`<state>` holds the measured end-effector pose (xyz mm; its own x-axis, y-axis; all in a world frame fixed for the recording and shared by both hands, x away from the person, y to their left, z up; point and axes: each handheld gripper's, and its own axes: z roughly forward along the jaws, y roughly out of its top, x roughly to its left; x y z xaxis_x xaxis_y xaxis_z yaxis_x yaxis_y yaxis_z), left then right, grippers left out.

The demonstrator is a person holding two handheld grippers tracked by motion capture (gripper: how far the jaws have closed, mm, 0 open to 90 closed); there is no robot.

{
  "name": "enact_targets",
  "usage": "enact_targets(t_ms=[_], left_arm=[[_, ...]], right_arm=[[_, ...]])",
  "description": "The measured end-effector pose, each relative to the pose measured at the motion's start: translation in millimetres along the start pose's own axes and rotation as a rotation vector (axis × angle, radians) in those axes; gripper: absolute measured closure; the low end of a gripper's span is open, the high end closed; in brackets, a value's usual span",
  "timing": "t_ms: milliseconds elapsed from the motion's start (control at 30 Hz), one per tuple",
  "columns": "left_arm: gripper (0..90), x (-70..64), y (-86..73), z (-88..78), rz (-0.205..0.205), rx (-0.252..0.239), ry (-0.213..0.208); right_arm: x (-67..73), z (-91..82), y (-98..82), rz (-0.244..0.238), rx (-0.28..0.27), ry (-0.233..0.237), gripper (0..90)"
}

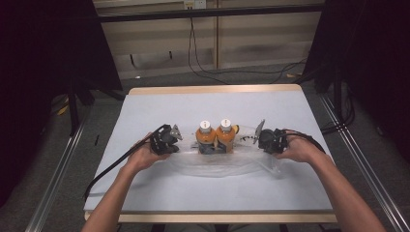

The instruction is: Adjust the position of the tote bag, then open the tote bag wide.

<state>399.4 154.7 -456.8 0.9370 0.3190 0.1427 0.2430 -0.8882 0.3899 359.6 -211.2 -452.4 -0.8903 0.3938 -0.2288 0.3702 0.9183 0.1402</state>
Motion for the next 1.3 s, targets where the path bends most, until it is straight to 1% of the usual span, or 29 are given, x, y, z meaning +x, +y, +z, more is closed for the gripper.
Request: enact_targets(t_ms=[67,100,133,200,233,267,300,367,400,433,467,500,533,567,633,700,733,767,800,833,867,967,1033,1067,1100,1200,1233,1267,1300], left_arm=[[90.0,-0.7,-0.7,-1.7,0.013,0.01,-0.01],[90.0,-3.6,-2.2,-2.5,-0.001,0.004,-0.023],[90.0,-5.9,-4.0,-3.9,0.001,-0.006,-0.043],[90.0,-11.1,-9.8,-7.2,0.014,-0.023,-0.068],[90.0,-13.1,-14.0,-9.2,0.0,-0.036,-0.098],[90.0,-13.5,-16.5,-9.9,0.004,-0.046,-0.097],[90.0,-14.1,-19.8,-10.4,-0.016,-0.059,-0.1],[90.0,-11.2,-22.6,-10.3,-0.025,-0.074,-0.112],[90.0,-11.1,-22.6,-10.2,-0.033,-0.071,-0.115],[90.0,-10.5,-21.9,-10.5,-0.012,-0.066,-0.109],[90.0,-12.5,-21.9,-10.5,-0.013,-0.065,-0.096],[90.0,-12.2,-21.8,-11.1,0.004,-0.058,-0.086],[90.0,-12.4,-22.2,-11.3,0.005,-0.057,-0.081],[90.0,-12.2,-22.6,-11.3,0.004,-0.057,-0.07],[90.0,-10.1,-24.2,-10.9,-0.019,-0.068,-0.069],[90.0,-13.0,-25.4,-11.1,-0.035,-0.071,-0.043],[90.0,-13.6,-25.6,-11.7,-0.029,-0.067,-0.038],[90.0,-14.6,-26.3,-12.4,-0.036,-0.065,-0.044],[90.0,-14.0,-27.3,-13.2,-0.038,-0.064,-0.057],[90.0,-12.6,-29.5,-13.9,-0.054,-0.072,-0.077],[90.0,-12.5,-30.9,-14.0,-0.059,-0.079,-0.079],[90.0,-14.8,-33.9,-15.2,-0.06,-0.089,-0.076],[90.0,-14.1,-37.1,-15.4,-0.092,-0.106,-0.086],[90.0,-14.2,-38.2,-14.8,-0.111,-0.123,-0.088],[90.0,-14.2,-38.5,-14.6,-0.124,-0.13,-0.091],[90.0,-14.5,-38.3,-14.7,-0.13,-0.151,-0.09],[90.0,-15.0,-38.1,-15.1,-0.146,-0.175,-0.102],[90.0,-14.5,-37.8,-16.2,-0.148,-0.187,-0.101],[90.0,-11.8,-37.6,-18.9,-0.129,-0.188,-0.109]], right_arm=[[-1.6,1.2,-3.1,0.013,0.015,-0.028,90.0],[-3.5,1.6,-5.0,0.017,0.01,-0.038,90.0],[-4.9,2.9,-6.8,0.004,0.019,-0.072,90.0],[-7.7,3.1,-11.2,0.045,0.006,-0.07,90.0],[-8.5,4.2,-12.3,0.043,0.001,-0.092,90.0],[-10.3,4.4,-14.3,0.047,-0.003,-0.091,90.0],[-11.3,4.0,-15.2,0.05,-0.01,-0.085,90.0],[-8.6,4.4,-17.6,0.045,-0.015,-0.106,90.0],[-8.0,3.8,-18.3,0.039,-0.013,-0.105,90.0],[-6.8,3.4,-20.0,0.059,-0.019,-0.102,90.0],[-7.5,2.9,-22.4,0.055,-0.027,-0.094,90.0],[-7.3,2.1,-24.9,0.064,-0.034,-0.083,90.0],[-6.9,1.1,-27.3,0.071,-0.04,-0.072,90.0],[-6.1,0.5,-29.3,0.061,-0.048,-0.068,90.0],[-3.9,-0.7,-31.6,0.056,-0.052,-0.061,90.0],[-2.6,-1.2,-33.5,0.052,-0.061,-0.06,90.0],[-0.5,-1.9,-34.5,0.067,-0.058,-0.058,90.0],[-1.0,-1.7,-35.2,0.055,-0.068,-0.065,90.0],[0.2,-1.5,-36.7,0.057,-0.076,-0.07,90.0],[1.1,-1.5,-37.4,0.062,-0.078,-0.077,90.0],[2.0,-1.3,-38.3,0.071,-0.085,-0.086,90.0],[0.4,-1.6,-40.4,0.074,-0.099,-0.077,90.0],[1.6,-1.5,-40.6,0.087,-0.1,-0.078,90.0],[0.6,-1.0,-40.2,0.069,-0.103,-0.086,90.0],[0.9,-1.1,-39.4,0.069,-0.098,-0.089,90.0],[0.5,-0.9,-38.0,0.093,-0.1,-0.09,90.0],[0.8,-0.7,-37.9,0.105,-0.107,-0.095,90.0],[-1.3,-1.8,-38.5,0.114,-0.128,-0.087,90.0],[-1.9,-2.7,-38.9,0.128,-0.143,-0.079,90.0]])
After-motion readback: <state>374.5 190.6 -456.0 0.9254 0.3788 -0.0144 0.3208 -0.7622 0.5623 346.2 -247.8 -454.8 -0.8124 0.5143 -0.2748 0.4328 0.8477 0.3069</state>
